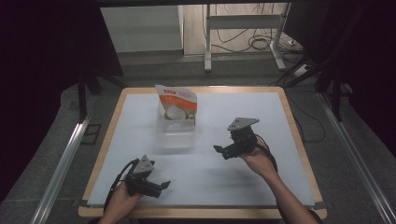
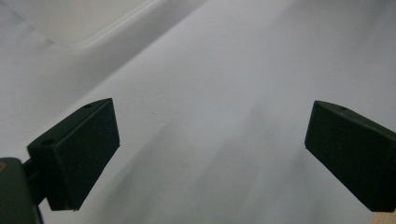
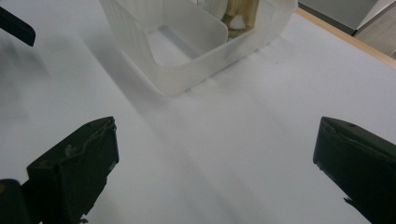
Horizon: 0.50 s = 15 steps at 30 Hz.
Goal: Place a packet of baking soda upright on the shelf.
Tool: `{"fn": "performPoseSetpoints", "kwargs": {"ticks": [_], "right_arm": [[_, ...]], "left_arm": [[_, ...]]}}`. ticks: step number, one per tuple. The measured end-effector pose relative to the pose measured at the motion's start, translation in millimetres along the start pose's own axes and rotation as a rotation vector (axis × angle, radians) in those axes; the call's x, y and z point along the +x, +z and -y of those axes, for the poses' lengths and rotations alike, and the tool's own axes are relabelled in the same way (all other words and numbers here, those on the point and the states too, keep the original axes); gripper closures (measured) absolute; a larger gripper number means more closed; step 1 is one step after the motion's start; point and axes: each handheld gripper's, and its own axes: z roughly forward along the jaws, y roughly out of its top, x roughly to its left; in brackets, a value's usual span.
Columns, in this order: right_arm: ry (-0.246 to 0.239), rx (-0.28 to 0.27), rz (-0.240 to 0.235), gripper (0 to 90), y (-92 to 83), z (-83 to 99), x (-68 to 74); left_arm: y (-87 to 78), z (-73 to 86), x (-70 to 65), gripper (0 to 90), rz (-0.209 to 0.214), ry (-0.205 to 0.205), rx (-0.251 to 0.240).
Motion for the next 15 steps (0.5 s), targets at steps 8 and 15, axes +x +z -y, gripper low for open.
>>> {"fn": "performPoseSetpoints", "kwargs": {"ticks": [8,15], "right_arm": [[0.021,-0.007,0.027,0.0,-19.3,12.0,-0.3],[0.029,-0.015,0.05,0.0,-33.8,22.0,1.7]], "left_arm": [[-0.4,-0.2,0.3,3.2,-0.001,0.002,0.0],[-0.5,-0.1,0.2,3.2,-0.002,-0.001,-0.003]]}}
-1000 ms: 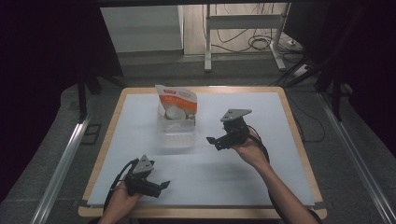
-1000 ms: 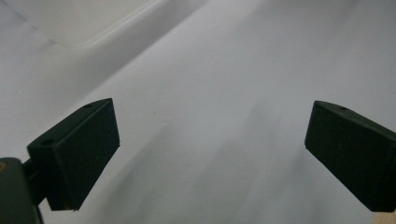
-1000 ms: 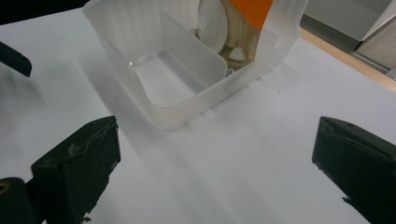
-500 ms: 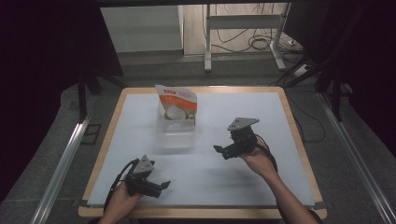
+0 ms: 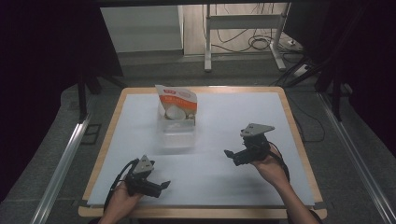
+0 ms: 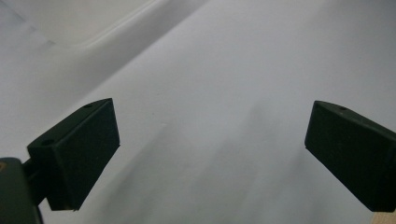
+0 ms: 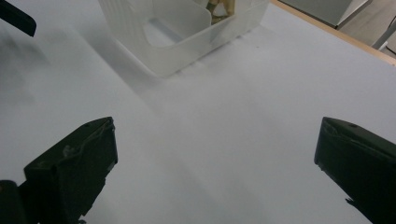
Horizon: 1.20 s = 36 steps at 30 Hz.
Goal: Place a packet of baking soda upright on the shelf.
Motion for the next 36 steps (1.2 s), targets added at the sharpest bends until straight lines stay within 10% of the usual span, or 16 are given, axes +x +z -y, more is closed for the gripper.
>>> {"fn": "performPoseSetpoints", "kwargs": {"ticks": [36], "right_arm": [[0.062,0.065,0.137,0.0,-47.2,66.4,-0.6]], "left_arm": [[0.6,-0.1,-0.8,3.3,-0.007,0.009,0.008]]}}
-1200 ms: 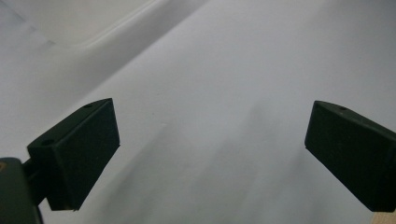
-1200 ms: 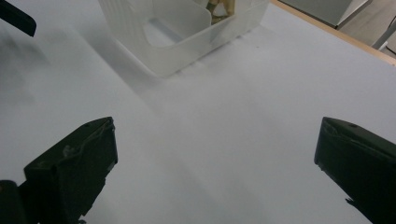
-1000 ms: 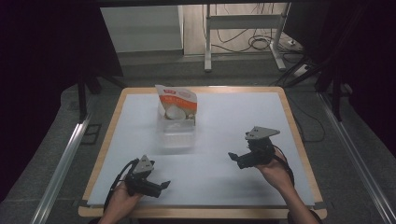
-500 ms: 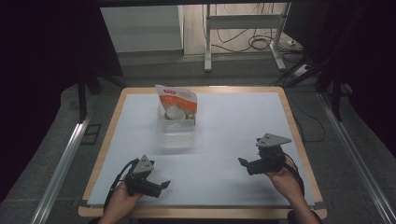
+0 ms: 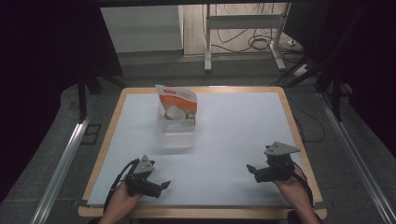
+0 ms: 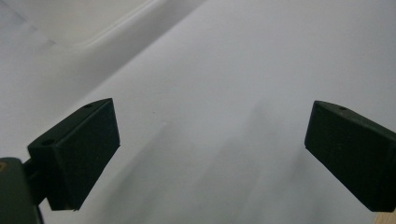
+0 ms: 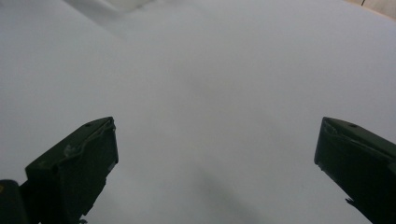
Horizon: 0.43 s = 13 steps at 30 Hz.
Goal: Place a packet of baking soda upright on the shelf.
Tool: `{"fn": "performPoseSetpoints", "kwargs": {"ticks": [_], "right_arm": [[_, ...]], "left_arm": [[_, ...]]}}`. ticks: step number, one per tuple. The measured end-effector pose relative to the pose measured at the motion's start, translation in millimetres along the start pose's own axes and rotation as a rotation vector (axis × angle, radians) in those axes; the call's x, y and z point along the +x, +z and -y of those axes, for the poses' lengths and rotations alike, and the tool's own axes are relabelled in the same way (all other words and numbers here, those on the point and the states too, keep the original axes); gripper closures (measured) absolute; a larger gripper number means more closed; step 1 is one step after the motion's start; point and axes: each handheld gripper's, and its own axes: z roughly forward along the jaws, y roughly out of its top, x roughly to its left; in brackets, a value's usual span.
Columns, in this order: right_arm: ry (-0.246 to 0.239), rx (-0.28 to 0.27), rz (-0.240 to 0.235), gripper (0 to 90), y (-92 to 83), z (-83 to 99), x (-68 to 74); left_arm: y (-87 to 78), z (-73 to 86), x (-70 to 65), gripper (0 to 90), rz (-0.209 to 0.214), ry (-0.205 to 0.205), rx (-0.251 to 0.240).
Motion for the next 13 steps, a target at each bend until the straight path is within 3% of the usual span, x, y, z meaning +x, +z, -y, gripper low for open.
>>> {"fn": "performPoseSetpoints", "kwargs": {"ticks": [10,13], "right_arm": [[0.036,0.081,-0.02,0.0,12.3,10.6,-3.7],[0.036,0.083,-0.034,0.0,13.5,10.8,-3.4]], "left_arm": [[0.7,-0.1,-0.5,3.4,-0.002,0.007,0.004],[0.3,-0.3,-0.2,3.4,-0.004,0.007,0.002]]}}
